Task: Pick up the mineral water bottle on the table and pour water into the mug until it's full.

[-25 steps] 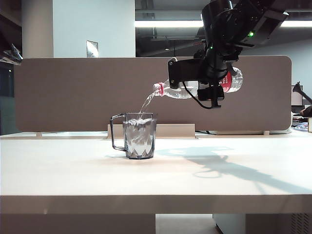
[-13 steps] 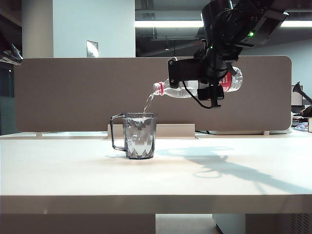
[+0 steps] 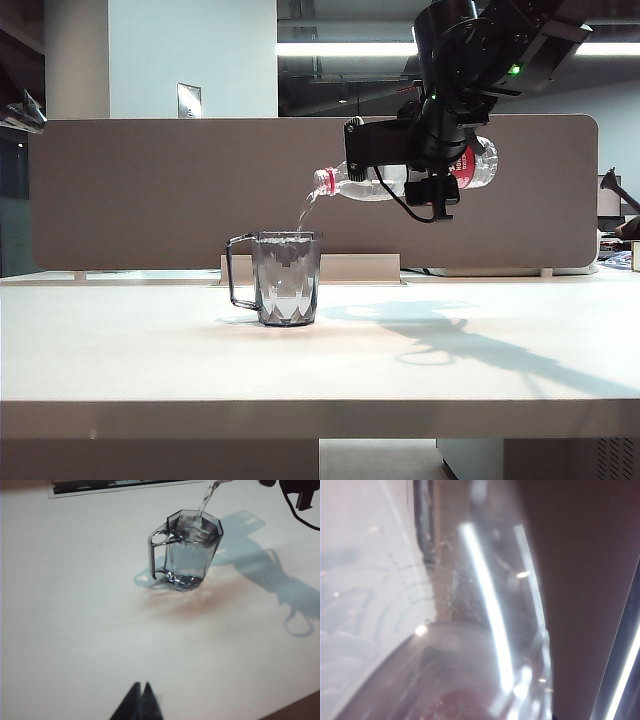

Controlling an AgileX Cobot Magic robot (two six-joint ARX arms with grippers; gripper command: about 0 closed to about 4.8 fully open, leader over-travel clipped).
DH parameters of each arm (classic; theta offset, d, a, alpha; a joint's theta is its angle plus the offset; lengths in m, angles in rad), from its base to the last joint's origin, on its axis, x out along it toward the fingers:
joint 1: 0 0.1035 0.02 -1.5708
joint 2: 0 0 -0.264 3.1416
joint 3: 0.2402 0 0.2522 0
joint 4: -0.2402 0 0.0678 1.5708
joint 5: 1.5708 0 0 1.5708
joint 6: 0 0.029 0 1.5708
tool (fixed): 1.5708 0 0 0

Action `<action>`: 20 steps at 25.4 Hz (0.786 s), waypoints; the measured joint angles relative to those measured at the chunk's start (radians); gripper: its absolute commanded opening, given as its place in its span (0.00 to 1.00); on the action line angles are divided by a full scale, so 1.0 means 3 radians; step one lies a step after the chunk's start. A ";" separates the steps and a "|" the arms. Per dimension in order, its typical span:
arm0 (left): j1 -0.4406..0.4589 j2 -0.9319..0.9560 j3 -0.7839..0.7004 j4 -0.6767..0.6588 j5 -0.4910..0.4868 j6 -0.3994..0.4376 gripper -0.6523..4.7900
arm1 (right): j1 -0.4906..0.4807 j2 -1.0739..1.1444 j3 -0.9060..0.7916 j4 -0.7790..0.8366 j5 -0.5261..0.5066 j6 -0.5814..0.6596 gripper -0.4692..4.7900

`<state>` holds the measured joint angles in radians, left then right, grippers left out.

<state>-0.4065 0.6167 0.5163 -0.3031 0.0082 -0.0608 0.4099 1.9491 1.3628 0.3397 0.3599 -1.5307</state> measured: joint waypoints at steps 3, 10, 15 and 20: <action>0.0000 0.0000 0.0000 0.0000 0.0000 0.0000 0.12 | 0.0001 0.0000 0.0000 0.0000 0.0000 0.0032 0.67; 0.0000 0.0000 0.0000 0.0000 0.0000 0.0000 0.12 | 0.0037 0.0000 0.0000 -0.0003 -0.0047 0.0833 0.67; 0.0000 0.0000 0.0000 0.0001 0.0000 0.0000 0.12 | 0.0037 0.0000 0.0005 -0.0031 -0.0086 0.1817 0.67; 0.0000 0.0001 0.0000 0.0000 0.0000 0.0000 0.12 | 0.0033 -0.0003 0.0008 -0.0064 -0.0356 0.2965 0.67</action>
<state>-0.4065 0.6170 0.5163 -0.3031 0.0082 -0.0608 0.4198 1.9484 1.3651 0.3206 0.2531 -0.6411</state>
